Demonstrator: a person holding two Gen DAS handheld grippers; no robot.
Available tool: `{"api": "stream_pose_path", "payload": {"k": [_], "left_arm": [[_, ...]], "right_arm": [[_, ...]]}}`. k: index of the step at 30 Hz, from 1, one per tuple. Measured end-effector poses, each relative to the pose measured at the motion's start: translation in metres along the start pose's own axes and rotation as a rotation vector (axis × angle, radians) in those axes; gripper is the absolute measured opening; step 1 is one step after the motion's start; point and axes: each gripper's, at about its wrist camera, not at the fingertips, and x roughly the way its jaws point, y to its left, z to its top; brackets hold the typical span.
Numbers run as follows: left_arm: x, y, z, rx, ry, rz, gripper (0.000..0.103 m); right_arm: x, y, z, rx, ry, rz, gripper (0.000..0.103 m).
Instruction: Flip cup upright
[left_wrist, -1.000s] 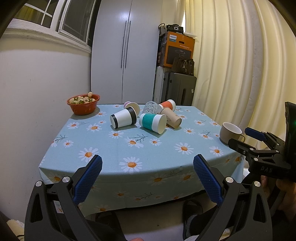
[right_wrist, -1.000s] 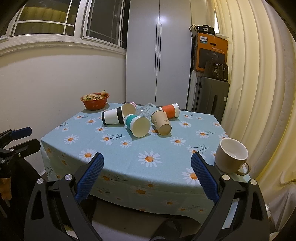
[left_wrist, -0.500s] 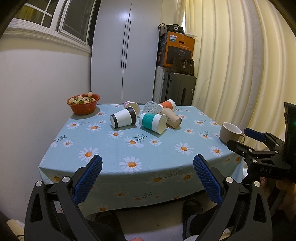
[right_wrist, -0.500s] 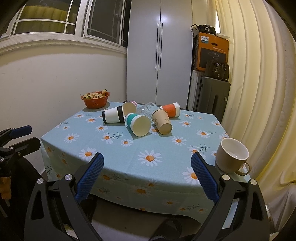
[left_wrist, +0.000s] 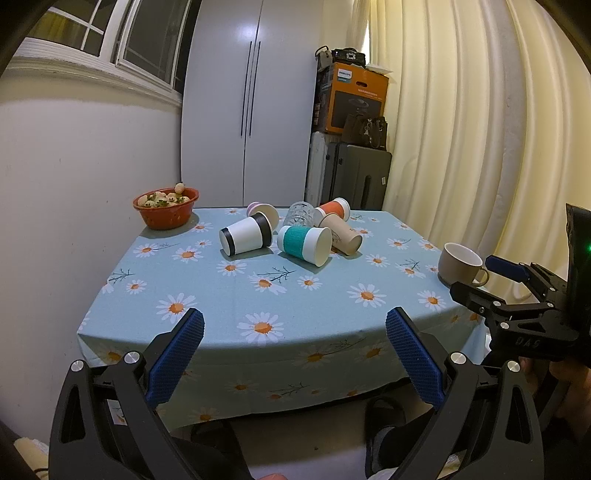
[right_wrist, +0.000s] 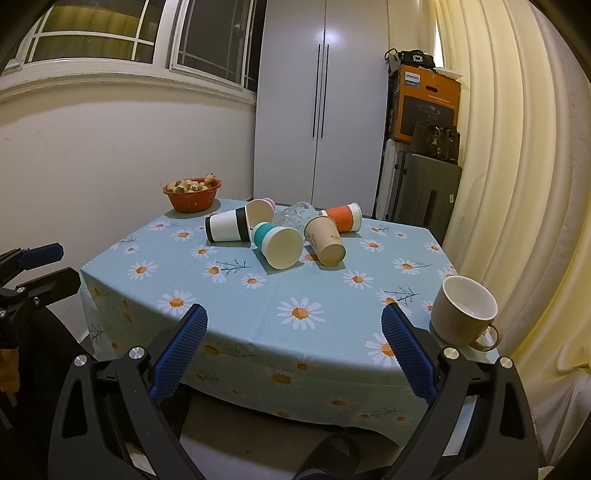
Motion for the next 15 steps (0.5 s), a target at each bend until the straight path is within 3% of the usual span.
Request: {"api": "stream_pose_path", "payload": {"k": [15], "left_arm": [[-0.0002, -0.0005, -0.0001, 0.004, 0.0, 0.0, 0.096]], "right_arm": [[0.0011, 0.0006, 0.0002, -0.001, 0.001, 0.0, 0.094]]}}
